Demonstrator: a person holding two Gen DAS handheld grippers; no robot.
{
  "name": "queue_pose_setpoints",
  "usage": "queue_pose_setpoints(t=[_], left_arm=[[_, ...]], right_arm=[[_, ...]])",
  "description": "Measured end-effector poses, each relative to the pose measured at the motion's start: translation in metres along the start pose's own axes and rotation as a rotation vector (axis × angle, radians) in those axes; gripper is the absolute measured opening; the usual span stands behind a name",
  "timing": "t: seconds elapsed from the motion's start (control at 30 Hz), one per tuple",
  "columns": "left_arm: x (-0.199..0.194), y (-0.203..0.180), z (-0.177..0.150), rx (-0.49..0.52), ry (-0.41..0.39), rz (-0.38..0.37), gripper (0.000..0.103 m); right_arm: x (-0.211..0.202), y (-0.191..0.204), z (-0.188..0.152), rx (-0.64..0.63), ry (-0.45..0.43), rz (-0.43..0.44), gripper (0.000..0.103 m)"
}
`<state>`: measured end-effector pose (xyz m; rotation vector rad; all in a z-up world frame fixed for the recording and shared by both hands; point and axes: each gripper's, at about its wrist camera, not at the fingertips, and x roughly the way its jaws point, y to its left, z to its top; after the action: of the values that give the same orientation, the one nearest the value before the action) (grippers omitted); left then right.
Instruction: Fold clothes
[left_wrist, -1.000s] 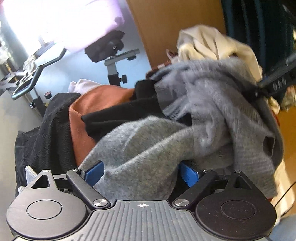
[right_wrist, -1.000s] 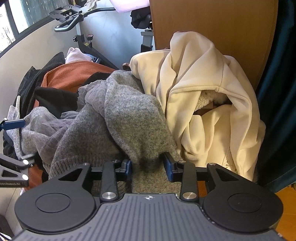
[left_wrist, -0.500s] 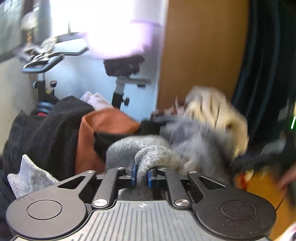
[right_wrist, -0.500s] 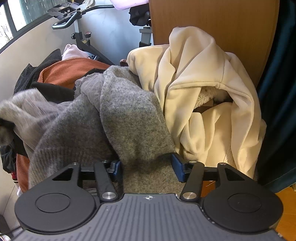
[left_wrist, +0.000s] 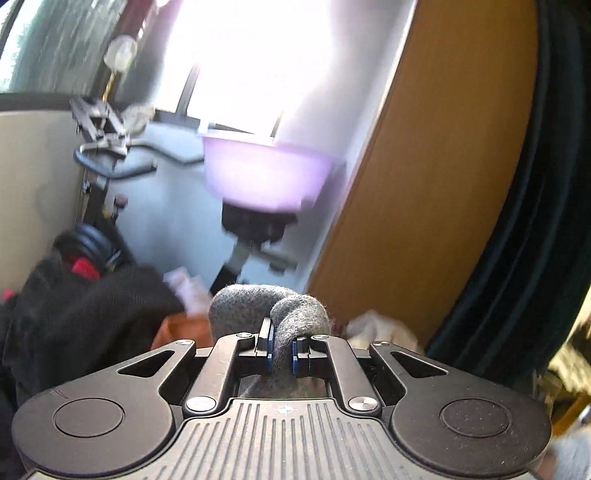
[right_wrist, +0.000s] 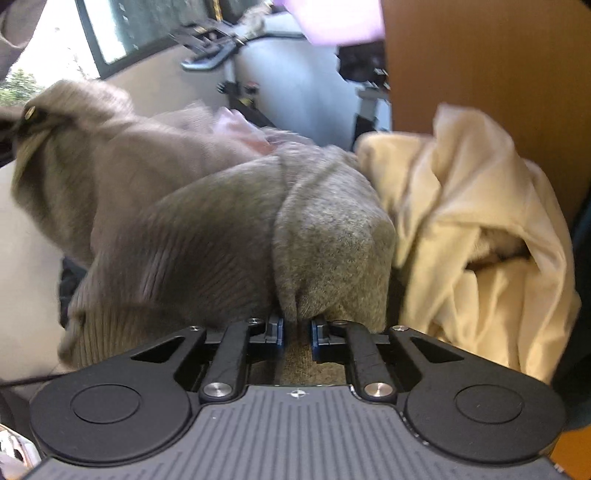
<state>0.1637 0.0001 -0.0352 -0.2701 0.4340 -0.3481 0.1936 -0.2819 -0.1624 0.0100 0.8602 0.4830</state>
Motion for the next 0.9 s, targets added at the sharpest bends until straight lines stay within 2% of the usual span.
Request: queue_pose_setpoints(t=[0.1,0.27,0.4,0.5,0.63,0.77,0.9], left_arm=[[-0.013,-0.001,0.019,-0.019,-0.086,0.011,0.007],[-0.055,0.01,0.058,-0.063,-0.286,0.042,0.007],[-0.082,0.026,0.083,-0.062,-0.369,0.124,0.007],[-0.085,0.044,0.087,-0.07,-0.348,0.216,0.007],[-0.067,0.075,0.065,-0.122,-0.211,0.327,0.008],[-0.054,0.099,0.034,-0.178,-0.097,0.377,0.008],[-0.044,0.118,0.016,-0.219,-0.023,0.38,0.009]], right_arm=[[-0.009,0.012,0.011,-0.027,-0.03,0.029,0.013],[-0.024,0.034,0.025,-0.088,-0.073,0.079,0.013],[-0.032,0.056,0.033,-0.142,-0.114,0.137,0.013],[-0.02,0.067,0.033,-0.171,-0.098,0.146,0.016],[0.007,0.068,0.024,-0.159,-0.032,0.107,0.016],[0.013,0.047,0.019,-0.052,-0.009,0.046,0.014],[0.007,0.014,0.024,0.078,-0.017,-0.017,0.014]])
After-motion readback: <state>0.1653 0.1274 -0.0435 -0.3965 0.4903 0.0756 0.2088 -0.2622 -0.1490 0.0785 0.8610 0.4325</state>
